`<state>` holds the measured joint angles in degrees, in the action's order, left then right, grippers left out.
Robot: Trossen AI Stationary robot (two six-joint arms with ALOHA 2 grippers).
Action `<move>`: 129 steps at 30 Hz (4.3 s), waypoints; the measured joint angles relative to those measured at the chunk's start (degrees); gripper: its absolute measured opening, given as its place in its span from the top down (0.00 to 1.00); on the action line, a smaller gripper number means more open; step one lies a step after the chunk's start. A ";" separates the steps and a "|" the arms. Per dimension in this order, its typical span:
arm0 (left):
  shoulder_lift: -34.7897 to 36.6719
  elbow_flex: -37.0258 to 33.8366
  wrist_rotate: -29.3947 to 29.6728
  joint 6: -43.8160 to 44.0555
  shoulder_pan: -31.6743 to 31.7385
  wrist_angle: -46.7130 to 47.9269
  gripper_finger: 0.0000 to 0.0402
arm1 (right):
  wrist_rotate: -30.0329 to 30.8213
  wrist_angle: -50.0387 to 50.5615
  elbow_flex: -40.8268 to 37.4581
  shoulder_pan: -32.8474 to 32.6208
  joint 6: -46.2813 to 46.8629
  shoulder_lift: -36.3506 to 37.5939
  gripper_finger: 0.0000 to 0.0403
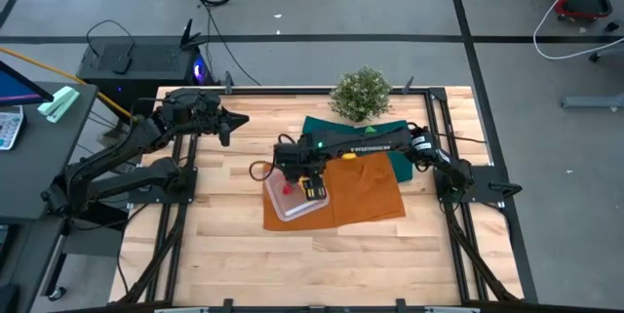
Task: Pick and placing Produce into tupperware
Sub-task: Put the yellow lemon into the transparent bin
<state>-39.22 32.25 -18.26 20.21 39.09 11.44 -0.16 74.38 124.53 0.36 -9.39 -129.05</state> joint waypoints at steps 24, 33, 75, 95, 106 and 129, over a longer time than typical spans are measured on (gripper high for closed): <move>0.00 0.00 0.00 0.13 -0.02 0.49 0.91 | 4.14 9.89 -3.11 10.69 22.67 1.73 0.51; 0.00 0.00 -0.02 0.13 -0.02 0.48 0.91 | 5.21 9.60 -13.30 11.35 30.21 1.66 0.51; -0.02 0.00 -0.02 1.33 -0.04 0.42 0.93 | 6.77 5.13 -23.48 11.84 45.31 1.64 0.56; 0.00 0.00 -0.02 1.01 -0.06 0.39 0.93 | 6.68 4.47 -23.59 11.80 44.07 1.57 0.81; -0.01 0.00 -0.02 1.01 -0.07 0.39 0.90 | 6.27 4.64 -21.95 11.80 42.10 1.95 0.84; 0.00 0.00 0.00 0.09 -0.07 0.39 0.90 | 4.46 12.23 -21.40 9.75 41.06 2.01 0.56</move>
<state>-39.22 32.25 -18.26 20.29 39.03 11.84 4.30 86.61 103.13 10.12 31.67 -127.04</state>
